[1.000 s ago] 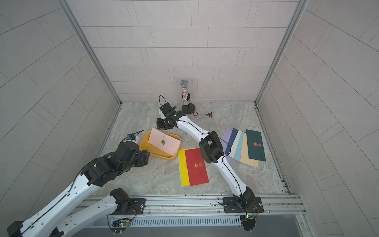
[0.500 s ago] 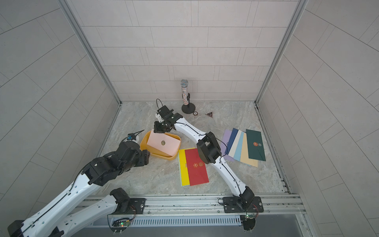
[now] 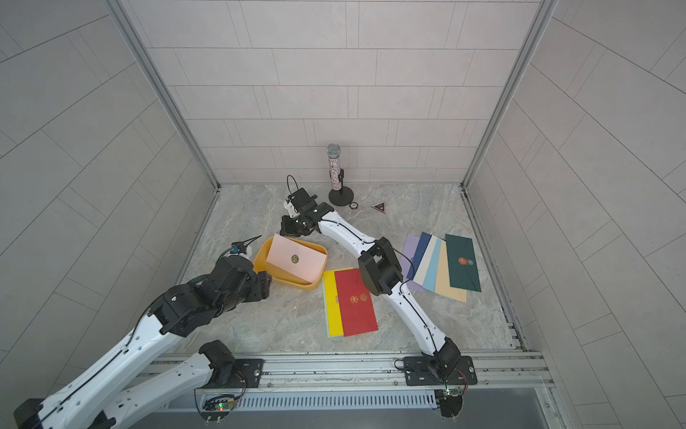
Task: Put the sealed envelopes into the storage box
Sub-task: Place the envelope in the storage box.
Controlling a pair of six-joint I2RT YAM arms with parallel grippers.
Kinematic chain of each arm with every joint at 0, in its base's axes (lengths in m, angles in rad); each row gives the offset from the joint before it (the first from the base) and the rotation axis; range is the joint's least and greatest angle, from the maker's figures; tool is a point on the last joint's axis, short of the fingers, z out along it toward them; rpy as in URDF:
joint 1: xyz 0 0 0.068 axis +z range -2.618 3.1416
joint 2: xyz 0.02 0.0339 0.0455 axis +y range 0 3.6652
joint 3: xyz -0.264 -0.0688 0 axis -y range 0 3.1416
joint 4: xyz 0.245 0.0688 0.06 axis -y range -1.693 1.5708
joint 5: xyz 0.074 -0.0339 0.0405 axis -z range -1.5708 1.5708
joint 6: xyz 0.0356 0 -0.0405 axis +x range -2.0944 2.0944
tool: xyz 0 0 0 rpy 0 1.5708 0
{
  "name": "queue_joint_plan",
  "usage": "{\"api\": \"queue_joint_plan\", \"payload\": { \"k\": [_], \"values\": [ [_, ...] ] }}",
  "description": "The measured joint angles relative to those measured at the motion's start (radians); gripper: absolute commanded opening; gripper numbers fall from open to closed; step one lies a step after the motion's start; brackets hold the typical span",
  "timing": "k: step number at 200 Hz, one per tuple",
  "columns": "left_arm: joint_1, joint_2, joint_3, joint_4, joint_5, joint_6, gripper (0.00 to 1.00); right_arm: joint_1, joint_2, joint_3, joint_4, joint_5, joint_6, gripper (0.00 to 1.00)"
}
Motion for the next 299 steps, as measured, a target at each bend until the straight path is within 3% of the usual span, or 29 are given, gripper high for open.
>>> {"api": "queue_joint_plan", "payload": {
  "k": [62, 241, 272, 299],
  "values": [
    [0.0, -0.002, -0.004, 0.005, 0.001, 0.001, 0.72, -0.011, -0.01, -0.036, 0.0, 0.043, 0.03, 0.08],
    [0.0, 0.001, -0.005, 0.01, 0.003, 0.002, 0.72, 0.028, -0.008, 0.024, -0.019, -0.085, -0.019, 0.08],
    [0.0, -0.002, -0.005, 0.014, 0.004, 0.002, 0.73, 0.026, -0.06, -0.011, -0.061, -0.031, -0.081, 0.22],
    [0.0, -0.019, -0.006, 0.016, 0.026, 0.002, 0.74, 0.005, -0.282, -0.244, -0.083, 0.063, -0.135, 0.31]
  ]
}}
